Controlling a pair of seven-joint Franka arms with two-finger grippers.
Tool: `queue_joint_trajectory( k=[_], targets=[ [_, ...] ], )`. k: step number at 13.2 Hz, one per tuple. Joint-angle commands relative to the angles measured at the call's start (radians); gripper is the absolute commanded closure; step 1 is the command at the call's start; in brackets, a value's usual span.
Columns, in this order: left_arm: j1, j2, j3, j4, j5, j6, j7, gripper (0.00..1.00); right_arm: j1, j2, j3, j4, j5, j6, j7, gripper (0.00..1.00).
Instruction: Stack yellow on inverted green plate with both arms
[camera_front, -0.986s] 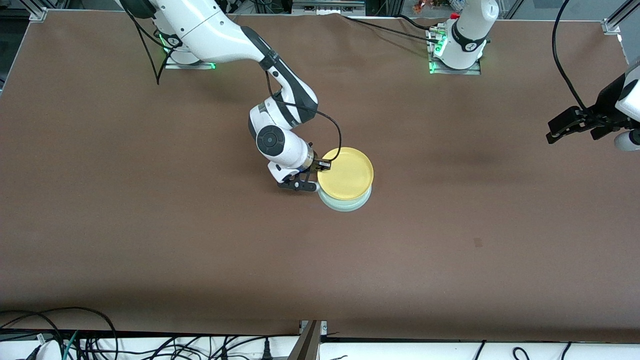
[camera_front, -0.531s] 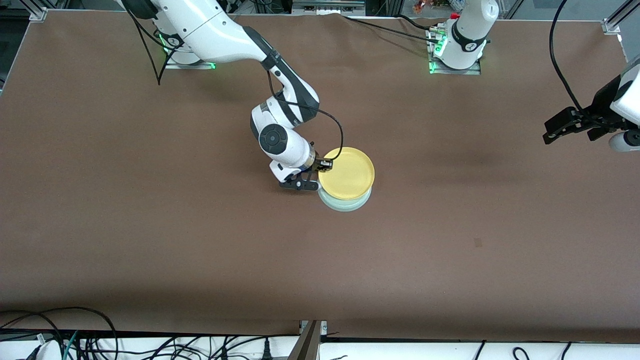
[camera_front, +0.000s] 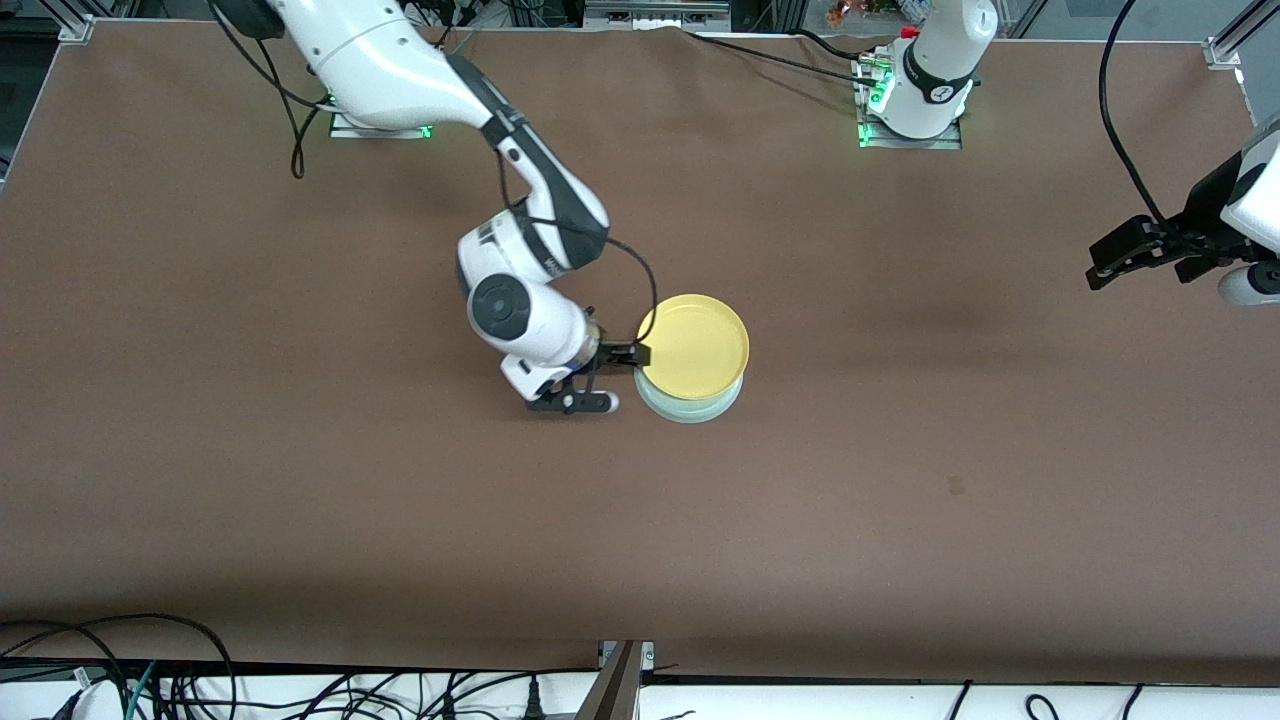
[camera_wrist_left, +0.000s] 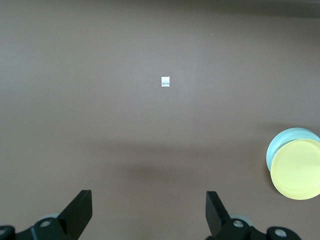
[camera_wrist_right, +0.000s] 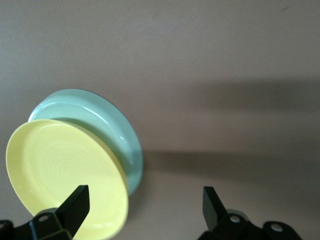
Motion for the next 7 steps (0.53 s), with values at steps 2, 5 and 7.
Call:
queue_joint_trajectory(
  k=[2, 5, 7],
  targets=[
    [0.004, 0.013, -0.003, 0.034, -0.016, -0.026, 0.01, 0.0, -0.133, -0.038, 0.009, 0.149, -0.048, -0.261, -0.135, 0.0],
    [0.004, 0.013, -0.003, 0.033, -0.014, -0.028, 0.011, 0.0, -0.257, -0.104, 0.008, 0.149, -0.083, -0.347, -0.272, 0.0],
    [0.004, 0.013, -0.001, 0.031, -0.014, -0.028, 0.014, 0.0, -0.309, -0.146, -0.004, 0.151, -0.091, -0.439, -0.326, 0.0]
  ],
)
